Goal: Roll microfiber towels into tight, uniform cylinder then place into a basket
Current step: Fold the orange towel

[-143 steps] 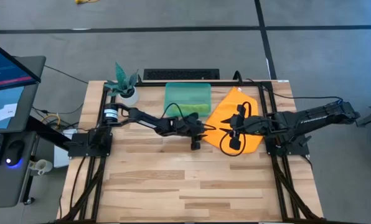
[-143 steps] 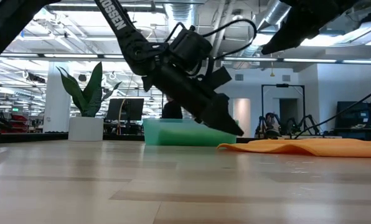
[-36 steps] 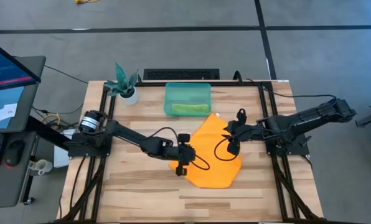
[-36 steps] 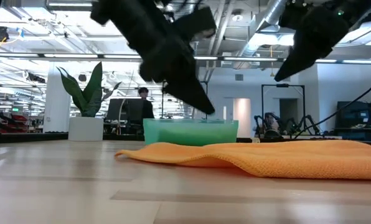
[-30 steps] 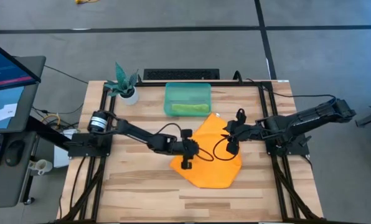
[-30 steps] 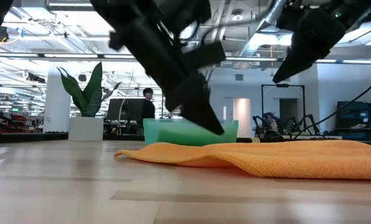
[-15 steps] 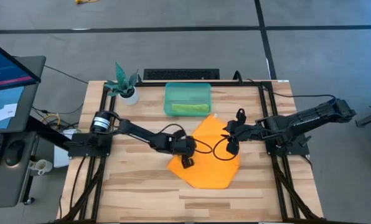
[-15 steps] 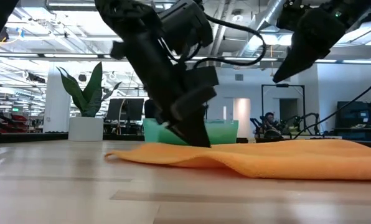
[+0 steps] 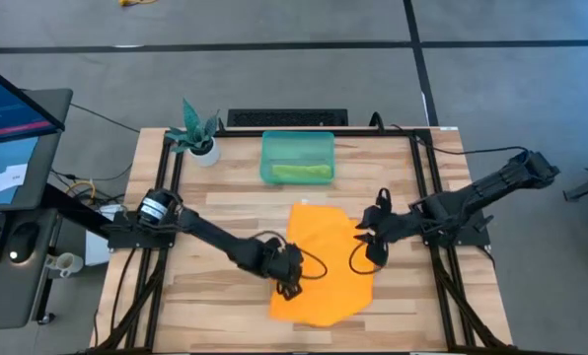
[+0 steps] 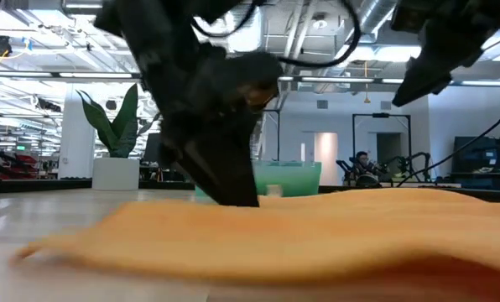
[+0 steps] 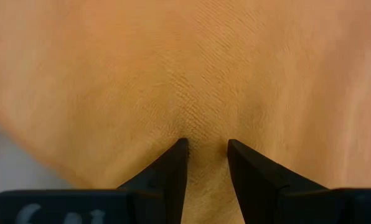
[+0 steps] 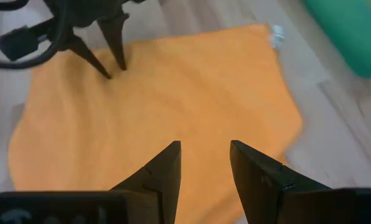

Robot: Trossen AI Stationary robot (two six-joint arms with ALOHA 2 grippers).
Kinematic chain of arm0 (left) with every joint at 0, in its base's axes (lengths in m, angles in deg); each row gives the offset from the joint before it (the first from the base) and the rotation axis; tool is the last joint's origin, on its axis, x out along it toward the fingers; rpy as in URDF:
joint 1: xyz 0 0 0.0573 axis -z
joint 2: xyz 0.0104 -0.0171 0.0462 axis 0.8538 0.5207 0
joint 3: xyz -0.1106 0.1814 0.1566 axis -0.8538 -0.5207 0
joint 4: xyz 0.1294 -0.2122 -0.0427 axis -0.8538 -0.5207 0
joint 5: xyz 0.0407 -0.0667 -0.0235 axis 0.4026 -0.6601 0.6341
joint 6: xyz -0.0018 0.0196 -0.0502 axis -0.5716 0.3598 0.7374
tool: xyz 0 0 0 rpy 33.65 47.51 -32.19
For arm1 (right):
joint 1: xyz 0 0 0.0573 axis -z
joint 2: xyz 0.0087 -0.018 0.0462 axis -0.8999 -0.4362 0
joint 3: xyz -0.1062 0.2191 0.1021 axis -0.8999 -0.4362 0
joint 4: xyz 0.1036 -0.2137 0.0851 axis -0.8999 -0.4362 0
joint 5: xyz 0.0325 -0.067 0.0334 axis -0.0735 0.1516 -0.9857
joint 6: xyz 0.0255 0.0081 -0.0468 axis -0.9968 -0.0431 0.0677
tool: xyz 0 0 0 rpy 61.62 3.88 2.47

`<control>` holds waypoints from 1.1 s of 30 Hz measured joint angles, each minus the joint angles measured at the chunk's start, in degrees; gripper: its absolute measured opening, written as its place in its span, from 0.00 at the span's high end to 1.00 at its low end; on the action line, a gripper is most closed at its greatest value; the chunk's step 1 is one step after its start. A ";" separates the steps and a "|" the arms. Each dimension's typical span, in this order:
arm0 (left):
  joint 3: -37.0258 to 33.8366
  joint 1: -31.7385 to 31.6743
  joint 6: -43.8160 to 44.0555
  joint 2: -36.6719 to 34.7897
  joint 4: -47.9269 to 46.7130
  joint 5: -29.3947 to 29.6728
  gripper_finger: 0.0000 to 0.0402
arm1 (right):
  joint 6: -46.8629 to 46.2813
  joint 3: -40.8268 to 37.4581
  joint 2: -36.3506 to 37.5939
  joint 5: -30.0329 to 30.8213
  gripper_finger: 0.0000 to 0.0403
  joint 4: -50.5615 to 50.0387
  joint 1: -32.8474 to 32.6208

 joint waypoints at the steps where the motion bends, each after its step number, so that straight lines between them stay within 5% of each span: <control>1: 0.90 0.60 -0.12 0.12 -1.23 -0.39 0.72 | -1.40 0.00 0.00 1.22 0.61 0.11 -1.27; 5: 5.96 2.22 -3.46 0.54 -10.05 1.89 0.72 | -4.63 0.00 0.00 6.24 0.61 0.07 -5.42; 13: 15.56 3.02 -13.11 0.64 -23.57 23.32 0.72 | -9.48 0.00 0.00 8.76 0.61 0.16 -8.71; 17: 16.40 1.48 -16.29 0.65 -23.90 29.59 0.72 | -9.59 0.00 0.00 10.45 0.61 0.52 -9.04; 25: 12.43 -6.23 -18.07 0.56 -22.73 26.07 0.72 | -9.59 -4.03 0.00 13.41 0.61 0.86 -7.20; 33: 4.17 -11.18 -17.58 0.10 -14.42 15.97 0.72 | -12.54 -9.35 -0.02 13.24 0.61 3.63 -3.15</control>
